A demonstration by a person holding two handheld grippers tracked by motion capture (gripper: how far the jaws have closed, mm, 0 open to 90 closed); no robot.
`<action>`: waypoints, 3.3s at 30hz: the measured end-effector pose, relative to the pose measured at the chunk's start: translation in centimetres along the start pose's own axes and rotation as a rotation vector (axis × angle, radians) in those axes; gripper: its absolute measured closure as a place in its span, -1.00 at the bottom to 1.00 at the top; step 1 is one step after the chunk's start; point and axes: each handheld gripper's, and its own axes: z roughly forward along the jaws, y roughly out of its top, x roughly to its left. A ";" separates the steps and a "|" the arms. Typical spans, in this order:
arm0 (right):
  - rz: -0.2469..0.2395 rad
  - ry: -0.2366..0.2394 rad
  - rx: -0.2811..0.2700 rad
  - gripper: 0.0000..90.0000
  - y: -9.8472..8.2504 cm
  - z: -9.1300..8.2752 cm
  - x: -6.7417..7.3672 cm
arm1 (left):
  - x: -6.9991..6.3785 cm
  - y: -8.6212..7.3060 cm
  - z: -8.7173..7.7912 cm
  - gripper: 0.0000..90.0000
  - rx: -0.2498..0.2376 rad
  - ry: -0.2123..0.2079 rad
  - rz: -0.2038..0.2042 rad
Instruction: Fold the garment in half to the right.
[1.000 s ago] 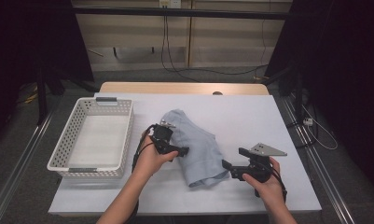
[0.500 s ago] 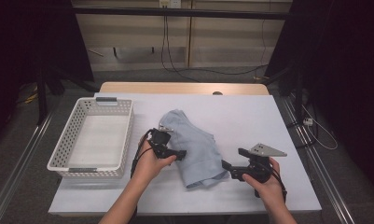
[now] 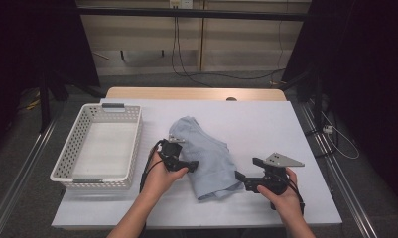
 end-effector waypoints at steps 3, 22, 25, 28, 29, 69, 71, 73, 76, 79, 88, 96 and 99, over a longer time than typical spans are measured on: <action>0.000 0.000 0.003 -0.75 0.0 0.0 0.0 | -0.1 -0.1 0.0 -0.47 -0.002 -0.006 -0.014; -0.013 -0.002 0.007 -0.75 -0.1 0.1 0.1 | -0.7 -0.4 0.3 0.21 0.013 -0.078 -0.074; -0.013 0.001 0.007 -0.75 -0.1 0.1 0.1 | -1.0 -0.4 0.2 0.35 0.012 -0.070 -0.072; -0.015 0.002 0.006 -0.75 -0.1 0.1 0.2 | -1.1 -0.3 0.1 0.52 0.014 -0.072 -0.075; -0.013 0.002 0.008 -0.75 -0.1 0.1 0.2 | -1.2 -0.3 0.1 0.58 0.014 -0.070 -0.075; -0.025 0.001 0.007 -0.75 -0.3 0.1 0.3 | 4.2 1.0 -3.1 0.10 0.015 -0.024 -0.224; -0.027 0.004 0.007 -0.75 -0.2 0.2 0.3 | 4.0 0.9 -3.3 0.02 0.009 -0.019 -0.221; -0.028 0.008 0.005 -0.75 -0.1 0.4 0.3 | 4.0 0.9 -3.4 -0.09 0.008 -0.017 -0.212; -0.028 0.013 0.006 -0.75 0.0 0.6 0.4 | 3.9 0.7 -3.6 -0.25 0.005 -0.004 -0.212; -0.026 0.016 0.007 -0.75 0.1 0.8 0.5 | 3.7 0.5 -3.7 -0.31 0.004 -0.018 -0.215; -0.031 0.030 0.009 -0.75 0.3 1.4 0.7 | 2.7 0.3 -3.8 -0.43 0.008 -0.034 -0.207; -0.031 0.030 0.011 -0.75 0.3 1.6 0.8 | 2.2 -0.4 -2.9 -0.50 0.018 -0.040 -0.215; -0.030 0.030 0.011 -0.75 0.3 1.6 0.8 | 2.0 -0.6 -2.3 -0.51 0.029 -0.047 -0.215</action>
